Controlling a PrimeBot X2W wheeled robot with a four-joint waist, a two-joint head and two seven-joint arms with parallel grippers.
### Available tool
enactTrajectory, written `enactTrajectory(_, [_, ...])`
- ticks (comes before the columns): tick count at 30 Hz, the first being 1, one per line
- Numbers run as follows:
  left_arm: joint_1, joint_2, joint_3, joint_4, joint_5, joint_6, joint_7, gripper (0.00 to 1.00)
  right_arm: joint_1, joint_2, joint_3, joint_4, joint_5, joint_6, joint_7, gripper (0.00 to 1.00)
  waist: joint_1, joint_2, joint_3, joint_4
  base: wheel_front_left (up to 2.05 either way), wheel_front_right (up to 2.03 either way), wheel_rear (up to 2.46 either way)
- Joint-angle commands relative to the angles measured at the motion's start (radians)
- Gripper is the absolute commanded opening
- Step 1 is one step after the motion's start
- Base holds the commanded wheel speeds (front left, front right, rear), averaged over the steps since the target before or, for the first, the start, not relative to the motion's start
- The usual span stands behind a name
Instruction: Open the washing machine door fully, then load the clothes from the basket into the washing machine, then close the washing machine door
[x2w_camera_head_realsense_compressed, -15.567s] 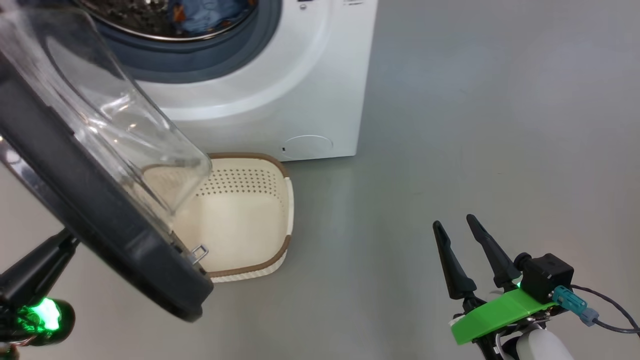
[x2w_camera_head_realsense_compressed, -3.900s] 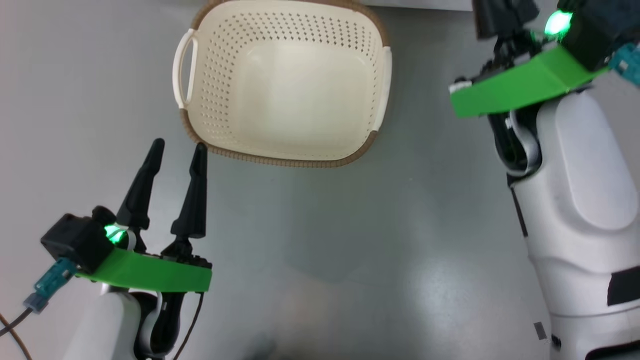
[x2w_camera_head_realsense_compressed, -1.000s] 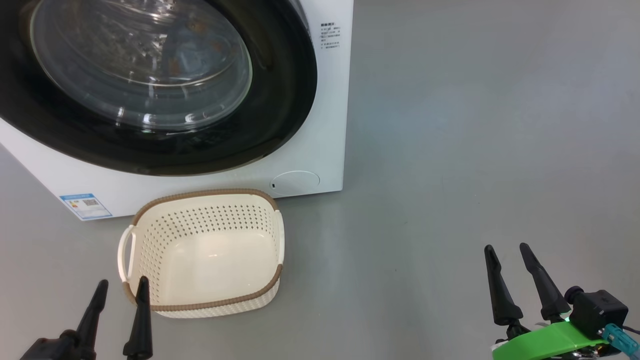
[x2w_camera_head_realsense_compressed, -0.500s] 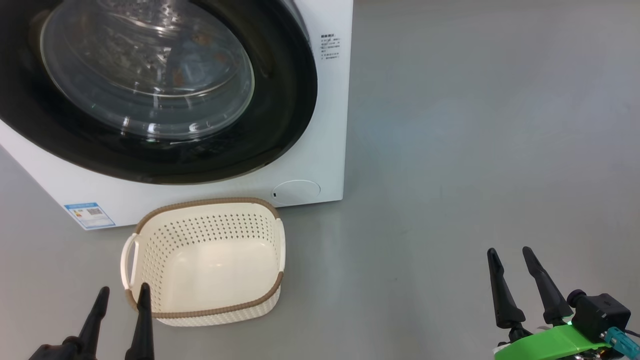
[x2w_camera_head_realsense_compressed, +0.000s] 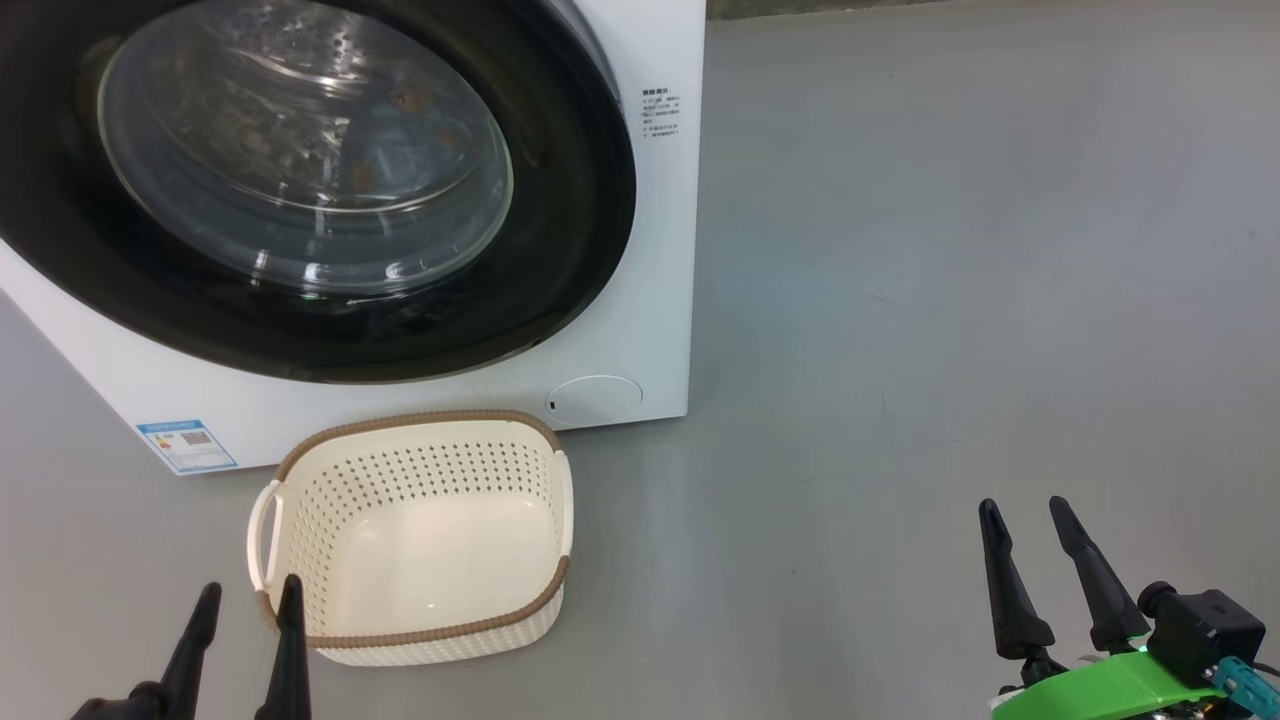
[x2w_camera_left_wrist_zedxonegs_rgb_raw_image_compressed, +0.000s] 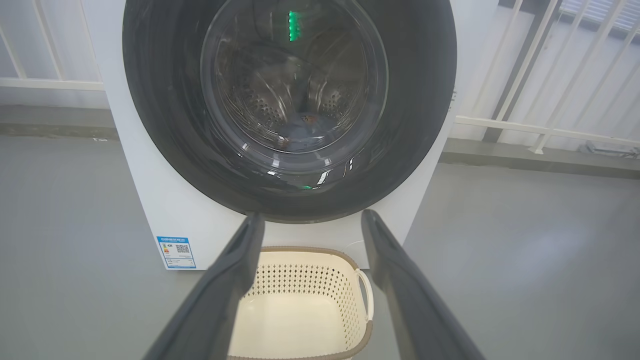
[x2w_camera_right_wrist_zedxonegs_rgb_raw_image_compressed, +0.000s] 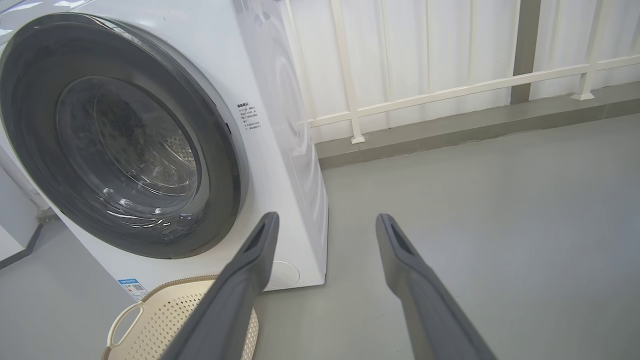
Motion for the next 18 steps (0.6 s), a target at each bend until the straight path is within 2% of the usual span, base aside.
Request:
enactTrajectory(1, [-0.012,0.007,0.039,-0.021,0.007,-0.002,-0.006,1.00,0.001,-0.004,0.019,-0.021,0.001,-0.002,-0.005,1.00,0.0000,0.0000,-0.003,0.003,0.00,0.00,0.00])
enactTrajectory(18, [0.000,-0.003,0.038,-0.023,0.011,-0.002,-0.006,1.00,0.009,-0.004,0.022,-0.017,0.001,-0.002,-0.005,1.00,0.0000,0.0000,-0.023,0.004,0.00,0.00,0.00])
